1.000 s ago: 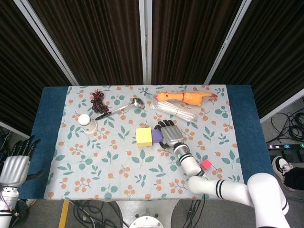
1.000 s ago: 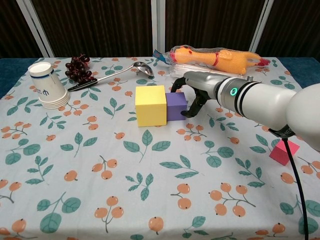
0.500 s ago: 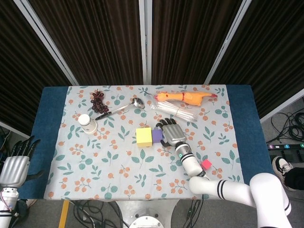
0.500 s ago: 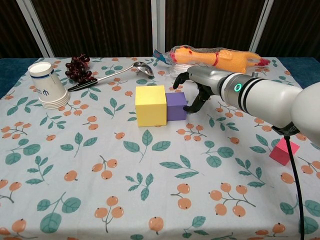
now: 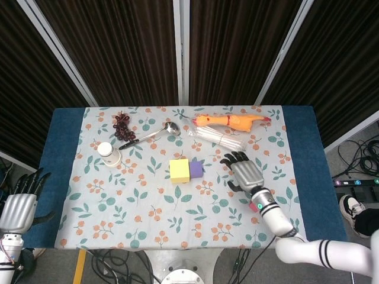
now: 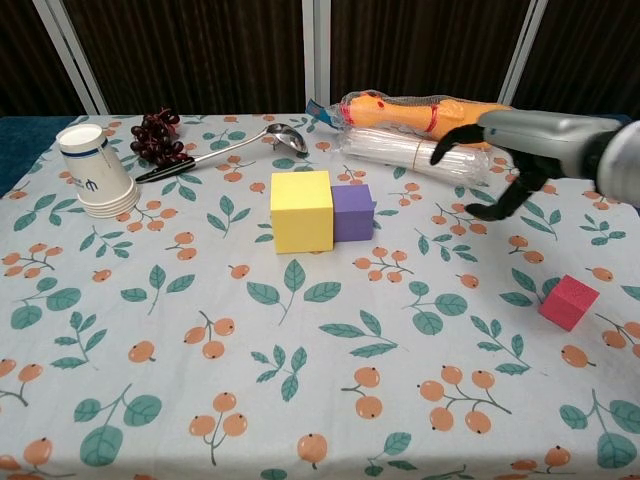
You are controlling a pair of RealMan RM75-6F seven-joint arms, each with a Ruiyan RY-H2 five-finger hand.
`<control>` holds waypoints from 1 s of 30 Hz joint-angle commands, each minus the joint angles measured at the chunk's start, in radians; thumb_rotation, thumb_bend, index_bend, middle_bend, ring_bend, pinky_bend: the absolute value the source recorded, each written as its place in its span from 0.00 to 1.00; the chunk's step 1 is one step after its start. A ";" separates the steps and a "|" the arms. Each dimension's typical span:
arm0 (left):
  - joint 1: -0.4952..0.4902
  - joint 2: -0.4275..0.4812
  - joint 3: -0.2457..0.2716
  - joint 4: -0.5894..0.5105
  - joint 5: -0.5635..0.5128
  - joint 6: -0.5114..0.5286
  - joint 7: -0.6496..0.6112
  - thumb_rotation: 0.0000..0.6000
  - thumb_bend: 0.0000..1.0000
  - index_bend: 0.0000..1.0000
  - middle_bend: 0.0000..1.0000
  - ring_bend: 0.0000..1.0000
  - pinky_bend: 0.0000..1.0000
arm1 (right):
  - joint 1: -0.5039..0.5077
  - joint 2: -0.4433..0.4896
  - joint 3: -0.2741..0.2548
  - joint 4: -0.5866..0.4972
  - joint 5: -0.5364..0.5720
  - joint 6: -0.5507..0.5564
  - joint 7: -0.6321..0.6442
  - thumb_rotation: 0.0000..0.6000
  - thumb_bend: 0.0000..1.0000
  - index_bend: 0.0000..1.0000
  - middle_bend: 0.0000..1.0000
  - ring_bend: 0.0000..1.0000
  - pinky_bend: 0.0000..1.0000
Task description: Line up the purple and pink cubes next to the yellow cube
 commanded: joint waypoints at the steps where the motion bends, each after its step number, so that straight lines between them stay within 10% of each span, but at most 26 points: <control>1: 0.001 0.006 -0.001 -0.011 0.003 0.005 0.007 1.00 0.00 0.15 0.13 0.10 0.09 | -0.104 0.125 -0.123 -0.084 -0.182 0.025 0.072 1.00 0.28 0.20 0.09 0.00 0.00; 11: 0.009 0.030 0.005 -0.070 0.022 0.029 0.045 1.00 0.00 0.15 0.13 0.10 0.09 | -0.198 0.155 -0.266 0.080 -0.506 0.059 0.124 1.00 0.18 0.20 0.09 0.00 0.00; 30: 0.021 0.049 0.009 -0.111 0.017 0.036 0.066 1.00 0.00 0.15 0.13 0.10 0.09 | -0.240 0.038 -0.258 0.342 -0.683 0.077 0.236 1.00 0.18 0.25 0.10 0.00 0.00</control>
